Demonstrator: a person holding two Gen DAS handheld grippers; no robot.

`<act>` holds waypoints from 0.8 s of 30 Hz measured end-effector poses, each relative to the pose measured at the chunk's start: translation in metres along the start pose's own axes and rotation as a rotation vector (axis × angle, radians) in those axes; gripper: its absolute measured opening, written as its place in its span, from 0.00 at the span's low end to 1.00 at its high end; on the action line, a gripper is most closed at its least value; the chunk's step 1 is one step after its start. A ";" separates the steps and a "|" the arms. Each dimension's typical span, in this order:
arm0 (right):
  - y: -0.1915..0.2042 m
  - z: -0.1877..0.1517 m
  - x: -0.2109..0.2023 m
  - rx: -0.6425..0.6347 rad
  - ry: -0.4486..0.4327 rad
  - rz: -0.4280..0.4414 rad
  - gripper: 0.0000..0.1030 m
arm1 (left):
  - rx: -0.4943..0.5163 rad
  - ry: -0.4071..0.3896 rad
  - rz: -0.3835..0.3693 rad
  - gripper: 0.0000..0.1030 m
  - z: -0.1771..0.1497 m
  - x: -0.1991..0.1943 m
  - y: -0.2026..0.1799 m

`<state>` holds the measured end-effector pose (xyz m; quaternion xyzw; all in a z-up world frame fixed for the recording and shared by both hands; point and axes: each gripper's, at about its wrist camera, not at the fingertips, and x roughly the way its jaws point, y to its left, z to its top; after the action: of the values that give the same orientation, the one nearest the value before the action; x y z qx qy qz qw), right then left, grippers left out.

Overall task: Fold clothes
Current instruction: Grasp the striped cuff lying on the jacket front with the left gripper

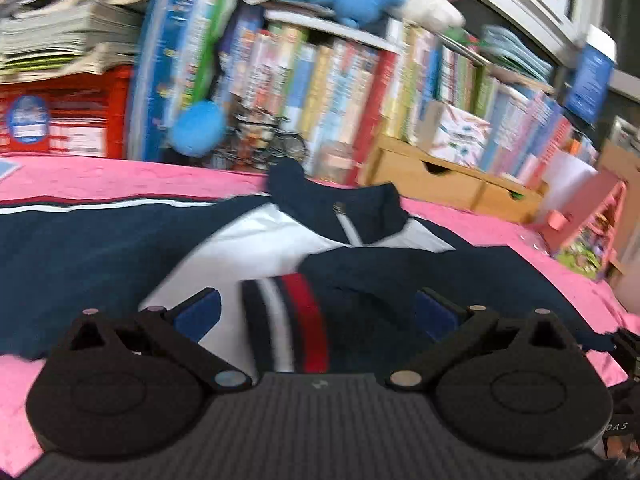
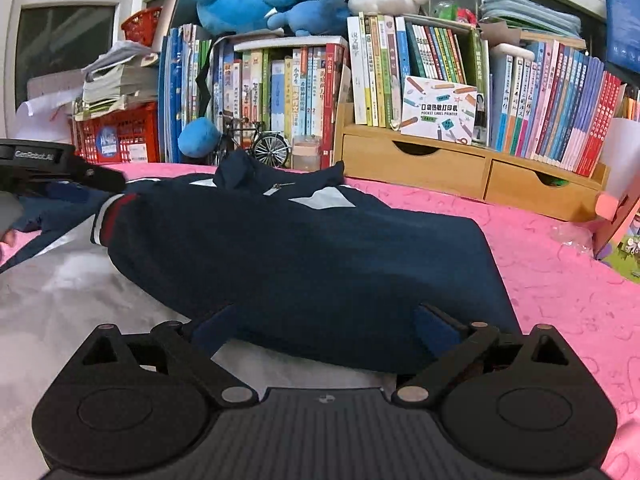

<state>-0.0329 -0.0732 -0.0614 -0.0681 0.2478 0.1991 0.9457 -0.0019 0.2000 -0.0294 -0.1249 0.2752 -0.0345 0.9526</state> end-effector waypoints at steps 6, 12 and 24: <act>-0.004 -0.002 0.000 0.024 -0.003 -0.004 1.00 | 0.022 0.054 -0.054 0.93 -0.001 0.013 -0.006; -0.005 -0.002 0.004 0.043 0.026 -0.023 1.00 | -0.065 0.121 -0.028 0.69 -0.005 0.027 0.007; 0.000 -0.001 0.010 0.012 0.071 -0.057 1.00 | -0.154 0.043 -0.099 0.68 0.002 0.032 0.006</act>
<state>-0.0252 -0.0698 -0.0670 -0.0763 0.2802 0.1681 0.9420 0.0265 0.2025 -0.0457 -0.2107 0.2911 -0.0630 0.9311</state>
